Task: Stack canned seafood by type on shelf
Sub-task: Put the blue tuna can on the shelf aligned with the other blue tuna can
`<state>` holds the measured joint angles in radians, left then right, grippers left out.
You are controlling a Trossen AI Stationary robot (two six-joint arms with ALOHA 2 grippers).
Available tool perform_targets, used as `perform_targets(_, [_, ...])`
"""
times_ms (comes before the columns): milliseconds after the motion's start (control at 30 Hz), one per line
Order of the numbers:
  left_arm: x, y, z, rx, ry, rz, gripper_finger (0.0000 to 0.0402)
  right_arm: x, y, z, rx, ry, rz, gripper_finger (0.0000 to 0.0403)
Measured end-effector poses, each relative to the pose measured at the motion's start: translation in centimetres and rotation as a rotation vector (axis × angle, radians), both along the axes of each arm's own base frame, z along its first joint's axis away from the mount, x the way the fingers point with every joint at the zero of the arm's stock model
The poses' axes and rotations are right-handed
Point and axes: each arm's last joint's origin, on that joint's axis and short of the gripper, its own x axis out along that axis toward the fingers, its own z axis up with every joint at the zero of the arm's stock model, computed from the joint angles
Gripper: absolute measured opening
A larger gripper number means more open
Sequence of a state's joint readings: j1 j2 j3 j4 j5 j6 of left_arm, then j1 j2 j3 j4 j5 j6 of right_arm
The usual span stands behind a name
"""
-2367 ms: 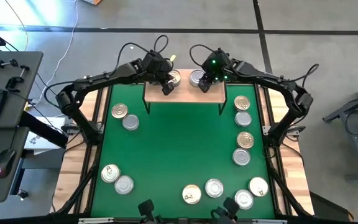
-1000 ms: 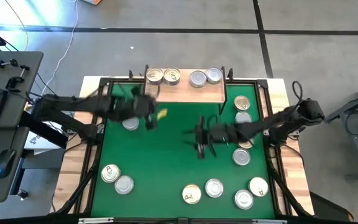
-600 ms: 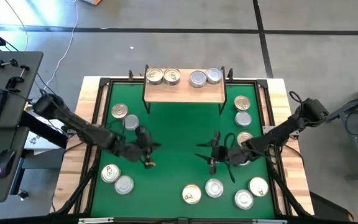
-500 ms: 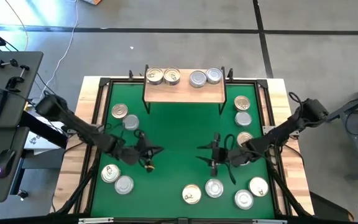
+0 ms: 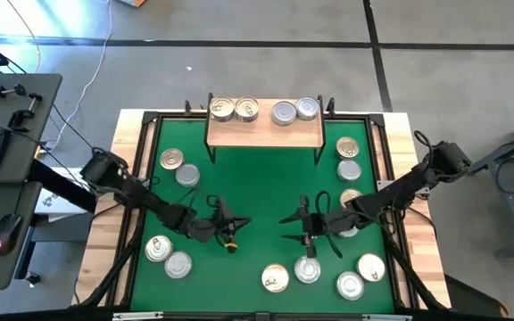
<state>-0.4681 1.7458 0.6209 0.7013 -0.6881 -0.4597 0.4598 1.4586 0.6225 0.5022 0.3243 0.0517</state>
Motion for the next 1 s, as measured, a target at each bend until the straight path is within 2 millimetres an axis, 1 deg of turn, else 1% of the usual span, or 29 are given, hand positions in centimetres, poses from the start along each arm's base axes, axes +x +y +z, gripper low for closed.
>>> perform_targets(100, [0.9,-0.4,-0.4,-0.005,0.012,-0.022,0.0000,0.0,0.1,-0.2,0.040,0.026,0.031,0.0228])
perform_targets(167, [1.4,-0.6,-0.4,0.014,0.015,-0.045,0.0000,-0.1,0.1,-0.3,0.049,0.042,0.051,0.0264])
perform_targets(300, [1.8,-0.7,-0.1,0.055,0.020,-0.068,0.0000,-0.1,0.4,-1.1,0.060,0.101,0.096,0.0336])
perform_targets(400, [1.8,-0.7,0.1,0.051,0.008,-0.064,0.0000,0.1,1.3,-2.1,0.112,0.150,0.159,0.0376])
perform_targets(467, [1.8,-0.6,0.0,0.049,0.012,-0.063,0.0000,0.3,2.1,-3.0,0.113,0.189,0.211,0.0393])
perform_targets(533, [1.8,-0.7,0.0,0.044,0.012,-0.061,0.0000,0.5,3.1,-3.5,0.123,0.202,0.233,0.0397])
perform_targets(633, [1.8,-0.6,0.0,0.060,0.018,-0.067,0.0000,1.2,4.6,-4.0,0.112,0.202,0.222,0.0394])
perform_targets(767, [1.8,-0.5,0.0,0.062,0.019,-0.062,0.0000,2.5,5.9,-5.3,0.089,0.232,0.223,0.0387])
perform_targets(867, [1.9,-0.4,0.0,0.062,0.019,-0.061,0.0000,3.5,6.0,-6.0,0.100,0.255,0.249,0.0378])
perform_targets(1000, [1.8,-0.5,0.0,0.041,0.015,-0.055,0.0000,4.3,4.7,-6.7,0.083,0.283,0.221,0.0362])
